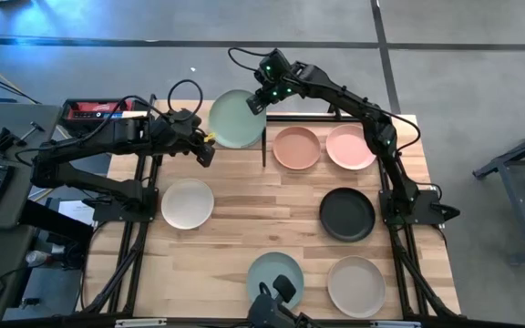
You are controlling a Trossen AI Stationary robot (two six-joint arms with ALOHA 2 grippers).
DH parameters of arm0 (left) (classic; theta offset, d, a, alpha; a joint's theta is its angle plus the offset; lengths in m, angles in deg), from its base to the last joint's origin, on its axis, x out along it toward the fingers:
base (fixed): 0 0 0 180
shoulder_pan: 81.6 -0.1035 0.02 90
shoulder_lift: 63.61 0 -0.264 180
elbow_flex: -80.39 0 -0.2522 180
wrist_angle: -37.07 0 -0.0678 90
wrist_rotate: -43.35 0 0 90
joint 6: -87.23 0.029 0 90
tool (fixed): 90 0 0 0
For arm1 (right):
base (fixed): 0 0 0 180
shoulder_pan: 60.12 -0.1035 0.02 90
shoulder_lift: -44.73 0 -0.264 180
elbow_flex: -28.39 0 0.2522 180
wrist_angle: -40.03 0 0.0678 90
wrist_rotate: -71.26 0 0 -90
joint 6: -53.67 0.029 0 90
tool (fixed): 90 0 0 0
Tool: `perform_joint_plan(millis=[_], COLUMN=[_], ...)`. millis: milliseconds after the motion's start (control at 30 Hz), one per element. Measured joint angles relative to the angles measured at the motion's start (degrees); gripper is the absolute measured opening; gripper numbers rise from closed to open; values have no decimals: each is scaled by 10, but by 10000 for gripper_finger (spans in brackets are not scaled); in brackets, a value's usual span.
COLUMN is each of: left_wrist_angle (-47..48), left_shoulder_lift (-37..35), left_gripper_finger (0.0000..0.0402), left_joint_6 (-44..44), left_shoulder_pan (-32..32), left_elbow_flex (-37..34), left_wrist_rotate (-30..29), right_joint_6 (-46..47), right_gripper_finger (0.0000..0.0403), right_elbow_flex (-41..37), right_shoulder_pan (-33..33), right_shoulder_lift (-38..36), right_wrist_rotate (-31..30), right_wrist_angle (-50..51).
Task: Place and stack plates onto a shelf
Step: Stack the green plate on top of the light blue plate on the shelf, then stack the black plate on top of the green plate on the shelf
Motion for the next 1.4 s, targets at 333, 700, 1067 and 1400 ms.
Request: perform_joint_plan(millis=[333, 700, 1067, 1400], left_wrist_angle=[0, 0, 0, 33], left_shoulder_lift=[0, 0, 0, 0], left_gripper_finger=[104, 104, 104, 104], left_joint_6=[-1, -1, -2, -2], left_shoulder_pan=[0, 0, 0, 2], left_elbow_flex=[0, 0, 0, 0], left_wrist_rotate=[0, 0, 1, 43], right_joint_6=[0, -22, -32, -41], right_gripper_finger=[62, 62, 62, 62], right_elbow_flex=[0, 0, 0, 0], right_shoulder_pan=[0, -30, -60, -87], right_shoulder_lift=[0, 4, 9, -61], right_wrist_rotate=[-6, 52, 7, 14], right_wrist_angle=[-13, -33, 22, 155])
